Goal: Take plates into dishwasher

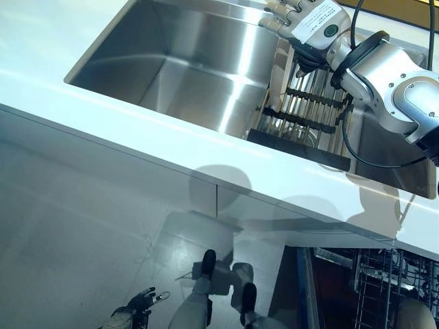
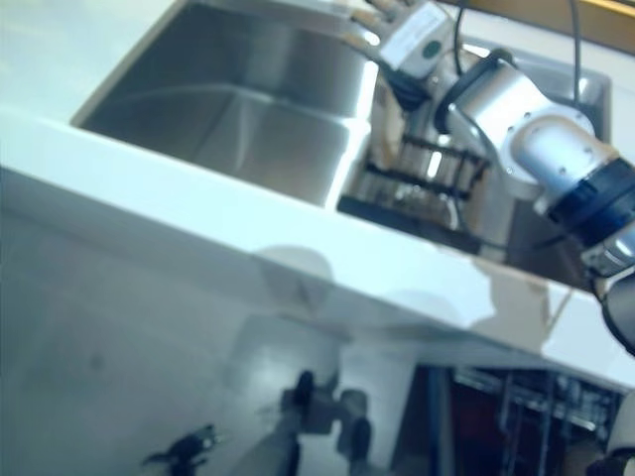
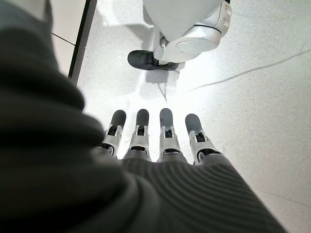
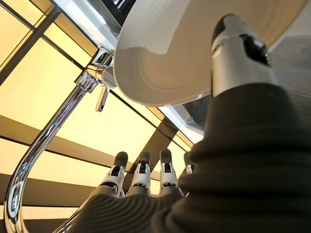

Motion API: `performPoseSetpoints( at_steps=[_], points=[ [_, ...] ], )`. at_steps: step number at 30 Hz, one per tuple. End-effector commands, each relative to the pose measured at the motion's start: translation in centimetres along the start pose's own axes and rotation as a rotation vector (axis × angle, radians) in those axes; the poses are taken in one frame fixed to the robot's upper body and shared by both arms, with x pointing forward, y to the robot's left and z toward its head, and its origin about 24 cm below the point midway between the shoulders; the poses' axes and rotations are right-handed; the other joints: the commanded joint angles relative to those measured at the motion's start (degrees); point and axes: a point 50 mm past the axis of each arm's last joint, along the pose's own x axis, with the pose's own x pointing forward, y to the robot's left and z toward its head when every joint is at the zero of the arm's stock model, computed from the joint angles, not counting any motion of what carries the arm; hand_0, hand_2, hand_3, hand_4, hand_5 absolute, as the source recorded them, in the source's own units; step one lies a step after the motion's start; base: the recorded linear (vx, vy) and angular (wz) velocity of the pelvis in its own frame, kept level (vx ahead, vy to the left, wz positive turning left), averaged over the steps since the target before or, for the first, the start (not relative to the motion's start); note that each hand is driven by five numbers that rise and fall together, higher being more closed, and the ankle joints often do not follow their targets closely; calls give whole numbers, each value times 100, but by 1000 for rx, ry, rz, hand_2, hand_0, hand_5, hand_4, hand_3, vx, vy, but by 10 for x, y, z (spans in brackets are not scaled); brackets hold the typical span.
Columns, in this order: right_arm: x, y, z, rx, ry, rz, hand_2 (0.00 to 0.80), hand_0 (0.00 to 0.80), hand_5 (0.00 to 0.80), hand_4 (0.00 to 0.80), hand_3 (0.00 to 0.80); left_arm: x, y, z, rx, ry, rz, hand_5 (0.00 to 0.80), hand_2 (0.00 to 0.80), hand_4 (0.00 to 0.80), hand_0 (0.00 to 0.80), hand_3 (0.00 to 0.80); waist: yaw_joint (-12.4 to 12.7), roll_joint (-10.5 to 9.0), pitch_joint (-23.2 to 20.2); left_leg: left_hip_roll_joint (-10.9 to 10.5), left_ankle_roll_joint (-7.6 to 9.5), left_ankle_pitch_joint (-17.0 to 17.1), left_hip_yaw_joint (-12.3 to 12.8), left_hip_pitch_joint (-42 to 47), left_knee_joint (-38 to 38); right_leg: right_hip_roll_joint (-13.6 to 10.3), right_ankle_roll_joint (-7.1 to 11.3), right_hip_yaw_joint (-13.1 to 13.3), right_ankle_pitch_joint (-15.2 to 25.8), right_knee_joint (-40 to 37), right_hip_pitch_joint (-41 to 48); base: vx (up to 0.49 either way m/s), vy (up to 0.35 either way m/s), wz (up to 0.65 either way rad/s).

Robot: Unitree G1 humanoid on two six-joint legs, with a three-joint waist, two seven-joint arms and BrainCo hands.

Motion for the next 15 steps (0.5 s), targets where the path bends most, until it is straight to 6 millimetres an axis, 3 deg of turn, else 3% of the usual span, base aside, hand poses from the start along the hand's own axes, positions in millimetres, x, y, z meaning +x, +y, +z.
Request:
performPoseSetpoints(
  at_steps=[1, 15],
  points=[
    [-4, -23, -22, -83, 56, -49, 0, 0, 0, 0, 0, -2, 6, -1, -33, 1, 6, 0, 0, 0, 0, 0, 62, -224, 83, 16, -44, -860, 474, 629, -17, -218, 218, -23, 301, 162, -569, 0, 0, 0],
    [-9, -5, -14, -180, 0, 83, 0, 0, 0, 0, 0, -3, 10, -1, -62, -15, -2, 0, 0, 0, 0, 0, 85, -250, 159, 43, -44, -856, 480, 627, -17, -231, 223, -27, 297, 196, -587, 3, 0, 0]
  ],
)
